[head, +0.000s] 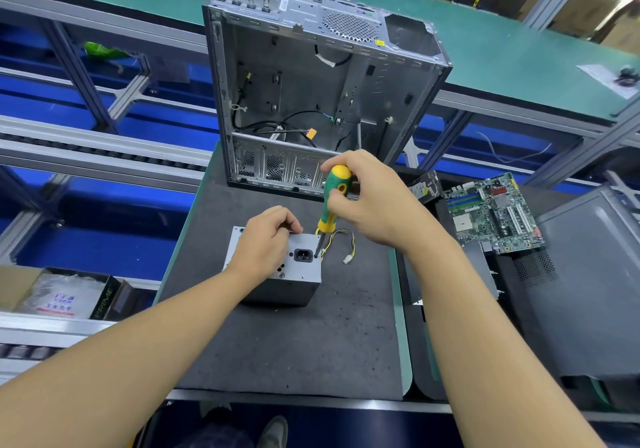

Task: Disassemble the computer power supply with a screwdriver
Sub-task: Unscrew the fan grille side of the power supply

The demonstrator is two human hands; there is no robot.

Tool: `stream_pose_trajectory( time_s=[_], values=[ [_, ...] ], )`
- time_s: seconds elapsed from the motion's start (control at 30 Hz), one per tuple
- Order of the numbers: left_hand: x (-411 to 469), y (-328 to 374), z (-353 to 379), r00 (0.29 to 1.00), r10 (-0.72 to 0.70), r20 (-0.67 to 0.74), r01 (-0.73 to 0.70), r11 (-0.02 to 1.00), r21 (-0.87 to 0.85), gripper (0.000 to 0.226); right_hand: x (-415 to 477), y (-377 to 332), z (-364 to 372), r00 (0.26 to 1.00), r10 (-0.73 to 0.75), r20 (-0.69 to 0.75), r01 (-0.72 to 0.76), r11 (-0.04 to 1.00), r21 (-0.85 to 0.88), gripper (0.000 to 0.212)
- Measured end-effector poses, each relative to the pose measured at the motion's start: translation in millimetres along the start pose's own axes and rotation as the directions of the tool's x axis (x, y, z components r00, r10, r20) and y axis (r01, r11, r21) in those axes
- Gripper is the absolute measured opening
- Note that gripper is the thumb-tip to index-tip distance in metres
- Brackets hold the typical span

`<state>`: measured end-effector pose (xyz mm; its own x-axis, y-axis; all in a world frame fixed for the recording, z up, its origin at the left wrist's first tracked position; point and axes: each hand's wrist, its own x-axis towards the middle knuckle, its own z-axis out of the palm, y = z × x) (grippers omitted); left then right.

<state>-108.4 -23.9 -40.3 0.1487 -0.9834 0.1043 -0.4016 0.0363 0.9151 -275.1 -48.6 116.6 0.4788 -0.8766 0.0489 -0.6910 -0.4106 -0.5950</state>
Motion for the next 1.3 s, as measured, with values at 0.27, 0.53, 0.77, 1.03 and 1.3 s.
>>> stream_pose_trajectory(
  time_s=[0.27, 0.53, 0.77, 1.03, 1.3],
  values=[
    [0, 0, 0, 1.0, -0.028, 0.006, 0.028, 1.0, 0.003, 0.037, 1, -3, -3, 1.0, 0.004, 0.031, -0.005, 1.0, 0.025, 0.051],
    [1, -1, 0, 0.999, -0.034, 0.015, 0.033, 0.999, 0.024, 0.039, 5, -6, -6, 0.995, 0.016, 0.099, -0.004, 0.992, -0.126, 0.042],
    [0, 0, 0, 0.999, -0.029, 0.021, 0.028, 0.999, 0.043, 0.039, 4, -4, -5, 0.996, -0.006, 0.092, 0.011, 0.999, -0.051, 0.016],
    [-4, 2, 3, 0.968, 0.12, 0.219, -0.165, 0.966, 0.2, 0.026, 4, -3, -5, 0.997, -0.071, 0.04, 0.075, 0.99, -0.117, 0.042],
    [0, -7, 5, 0.934, 0.215, 0.286, -0.304, 0.898, 0.318, 0.017, 1, 4, -2, 1.0, 0.005, -0.02, -0.005, 1.0, -0.022, 0.038]
  ],
)
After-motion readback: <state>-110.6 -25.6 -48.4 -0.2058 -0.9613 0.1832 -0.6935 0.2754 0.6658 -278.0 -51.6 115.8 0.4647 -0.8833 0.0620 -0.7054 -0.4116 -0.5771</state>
